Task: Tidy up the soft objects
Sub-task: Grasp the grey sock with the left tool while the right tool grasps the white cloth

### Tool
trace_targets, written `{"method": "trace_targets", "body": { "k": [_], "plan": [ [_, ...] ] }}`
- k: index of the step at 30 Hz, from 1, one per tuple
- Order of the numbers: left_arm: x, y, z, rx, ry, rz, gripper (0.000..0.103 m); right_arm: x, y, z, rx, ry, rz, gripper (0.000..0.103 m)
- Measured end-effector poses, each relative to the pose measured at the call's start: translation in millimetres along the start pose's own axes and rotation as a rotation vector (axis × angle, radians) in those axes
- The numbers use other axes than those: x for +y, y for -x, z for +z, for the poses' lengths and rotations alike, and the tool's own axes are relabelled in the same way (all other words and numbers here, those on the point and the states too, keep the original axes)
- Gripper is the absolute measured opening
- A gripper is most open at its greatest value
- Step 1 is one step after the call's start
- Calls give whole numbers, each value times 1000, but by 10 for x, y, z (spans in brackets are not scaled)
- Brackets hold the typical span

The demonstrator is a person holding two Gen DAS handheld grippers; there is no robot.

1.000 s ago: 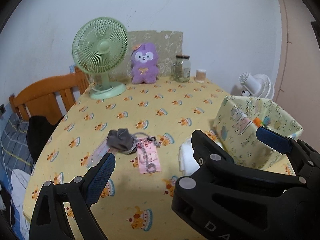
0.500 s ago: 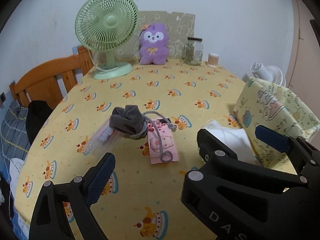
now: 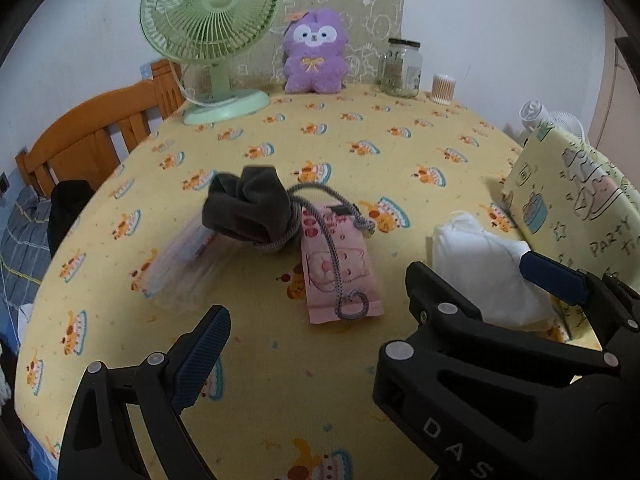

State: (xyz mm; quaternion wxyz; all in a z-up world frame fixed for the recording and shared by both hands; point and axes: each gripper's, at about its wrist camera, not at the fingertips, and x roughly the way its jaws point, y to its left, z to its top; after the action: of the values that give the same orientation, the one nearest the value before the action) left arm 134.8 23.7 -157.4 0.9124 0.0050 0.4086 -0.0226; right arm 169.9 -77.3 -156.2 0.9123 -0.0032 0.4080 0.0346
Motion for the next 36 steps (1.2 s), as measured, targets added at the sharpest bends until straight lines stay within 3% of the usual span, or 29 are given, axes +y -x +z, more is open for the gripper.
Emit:
{"method": "trace_targets", "body": {
  "k": [4,6,10,12,14,36],
  "plan": [
    [0,-61,2,13,-5,17,96,-7,-66,-10,-11,5,-9,77],
    [5,-69,11,15,-2,18,96,-6,-72,8,-16,13,-17,62],
    [7,-78,27,18,-7,13,96,-1,-87,27,-21,27,-1,47],
    [12,-76,33,20,-10,9,96,-2,-78,27,-31,23,2,29],
    [13,-52,46,11,-10,4,96,-20,-56,33,-41,18,25,22],
    [280,-26,435,-59,17,99,96,195,66,418,-132,28,113,17]
  ]
}}
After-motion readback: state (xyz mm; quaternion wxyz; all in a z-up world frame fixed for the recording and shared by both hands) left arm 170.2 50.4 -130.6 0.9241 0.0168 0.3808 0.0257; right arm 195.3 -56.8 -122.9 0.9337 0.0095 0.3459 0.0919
